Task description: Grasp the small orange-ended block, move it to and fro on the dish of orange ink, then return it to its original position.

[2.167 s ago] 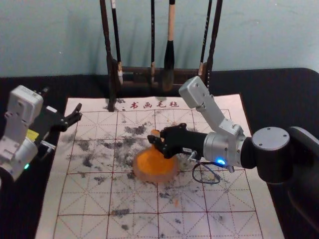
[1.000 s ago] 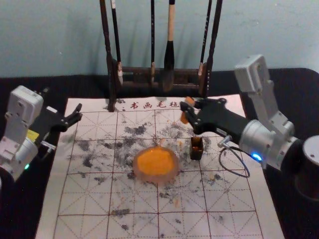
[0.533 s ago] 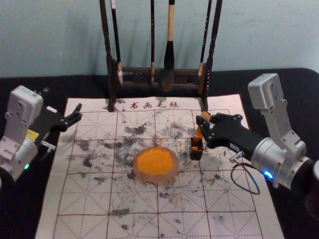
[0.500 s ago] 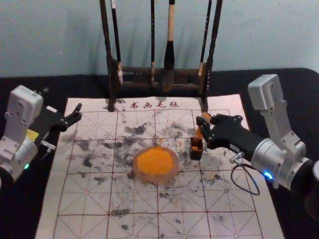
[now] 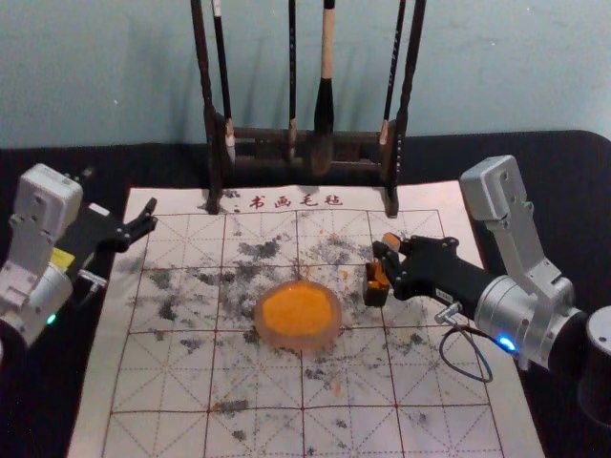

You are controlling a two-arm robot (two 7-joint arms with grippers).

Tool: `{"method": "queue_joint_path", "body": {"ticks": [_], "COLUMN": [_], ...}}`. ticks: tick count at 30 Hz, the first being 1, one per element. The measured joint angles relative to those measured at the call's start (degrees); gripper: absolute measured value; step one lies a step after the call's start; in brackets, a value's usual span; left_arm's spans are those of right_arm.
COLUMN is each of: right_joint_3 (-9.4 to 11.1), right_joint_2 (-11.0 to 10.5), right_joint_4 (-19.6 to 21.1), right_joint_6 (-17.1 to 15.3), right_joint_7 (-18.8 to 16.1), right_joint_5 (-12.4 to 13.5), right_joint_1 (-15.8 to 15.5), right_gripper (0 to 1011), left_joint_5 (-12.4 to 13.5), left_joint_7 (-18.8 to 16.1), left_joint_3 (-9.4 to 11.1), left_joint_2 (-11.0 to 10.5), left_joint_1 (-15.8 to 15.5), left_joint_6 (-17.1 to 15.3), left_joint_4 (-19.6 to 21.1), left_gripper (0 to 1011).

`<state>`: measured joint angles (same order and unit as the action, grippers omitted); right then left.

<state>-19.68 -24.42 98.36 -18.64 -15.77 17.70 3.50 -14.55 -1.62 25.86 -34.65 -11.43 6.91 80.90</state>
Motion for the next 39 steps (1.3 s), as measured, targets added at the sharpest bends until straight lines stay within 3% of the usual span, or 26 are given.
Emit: {"method": "queue_joint_path", "body": {"ticks": [39], "right_joint_3": [-0.29], "right_joint_2": [3.32], "right_joint_4": [-5.65], "right_joint_6": [-1.77], "right_joint_7": [-1.17], "right_joint_5": [-4.24], "right_joint_1": [2.11], "right_gripper": [110], "left_joint_5": [0.0], "left_joint_7": [0.0], "left_joint_3": [0.0], "left_joint_2": [0.0], "left_joint_1": [0.0], "left_joint_6": [0.0], "left_joint_4": [0.0], "left_gripper": [1001]}}
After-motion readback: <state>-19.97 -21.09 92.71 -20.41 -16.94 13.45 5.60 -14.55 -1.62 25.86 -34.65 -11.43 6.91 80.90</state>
